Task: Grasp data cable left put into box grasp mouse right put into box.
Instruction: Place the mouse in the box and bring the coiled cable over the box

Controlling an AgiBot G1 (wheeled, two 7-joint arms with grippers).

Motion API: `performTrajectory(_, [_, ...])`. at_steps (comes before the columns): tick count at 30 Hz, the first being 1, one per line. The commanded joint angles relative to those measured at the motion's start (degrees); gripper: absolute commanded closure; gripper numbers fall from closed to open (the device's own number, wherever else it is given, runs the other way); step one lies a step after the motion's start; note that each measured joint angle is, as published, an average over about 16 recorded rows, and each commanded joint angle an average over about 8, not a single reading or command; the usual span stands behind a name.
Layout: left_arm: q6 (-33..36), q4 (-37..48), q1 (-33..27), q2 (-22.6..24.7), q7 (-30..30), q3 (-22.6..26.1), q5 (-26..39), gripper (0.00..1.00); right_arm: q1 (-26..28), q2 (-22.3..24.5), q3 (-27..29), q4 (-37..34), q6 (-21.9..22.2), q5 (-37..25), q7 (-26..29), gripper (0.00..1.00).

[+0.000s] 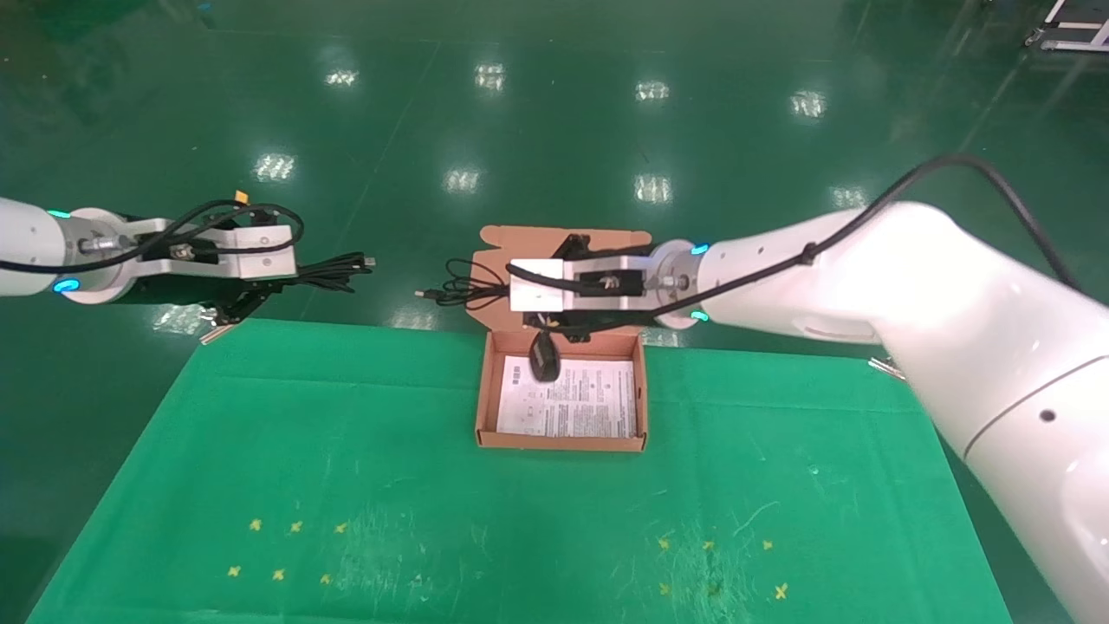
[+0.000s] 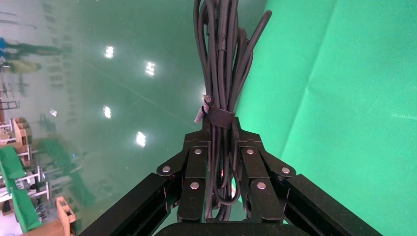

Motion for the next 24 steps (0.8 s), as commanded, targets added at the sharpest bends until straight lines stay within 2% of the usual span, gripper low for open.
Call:
performTrajectory(1, [0.0, -0.4, 0.1, -0.1, -0.4, 0.0, 0.2, 1.0, -0.7, -0.2, -0.2, -0.3, 0.4, 1.6, -0.3, 1.0])
performTrajectory(12, [0.1, -1.3, 0.3, -0.4, -1.2, 0.1, 0.6, 1.0, -3.2, -0.3, -3.5, -7.6, 1.7, 6.8, 1.9, 1.0])
performTrajectory(13, [0.1, -1.4, 0.3, -0.4, -1.3, 0.1, 0.6, 1.0, -3.3, -0.3, -3.8, -8.1, 1.9, 7.1, 2.1, 0.97])
performTrajectory(14, [0.1, -1.4, 0.3, -0.4, -1.3, 0.1, 0.6, 1.0, -3.3, -0.4, -4.1, -8.5, 2.0, 7.4, 2.2, 0.91])
performTrajectory(20, [0.1, -1.6, 0.4, -0.4, -1.5, 0.2, 0.7, 1.0, -3.5, -0.3, -5.7, -9.3, 2.3, 8.4, 2.5, 0.16])
performTrajectory(21, [0.1, -1.6, 0.4, -0.4, -1.5, 0.2, 0.7, 1.0, -3.6, -0.2, -5.9, -9.2, 2.3, 8.5, 2.5, 0.06])
performTrajectory(22, [0.1, -1.6, 0.4, -0.4, -1.5, 0.2, 0.7, 1.0, -3.6, 0.0, -6.1, -9.1, 2.3, 8.6, 2.5, 0.0])
performTrajectory(24, [0.0, -1.6, 0.5, -0.3, -1.5, 0.2, 0.7, 1.0, -3.8, 0.3, -6.4, -8.8, 2.3, 8.8, 2.5, 0.0])
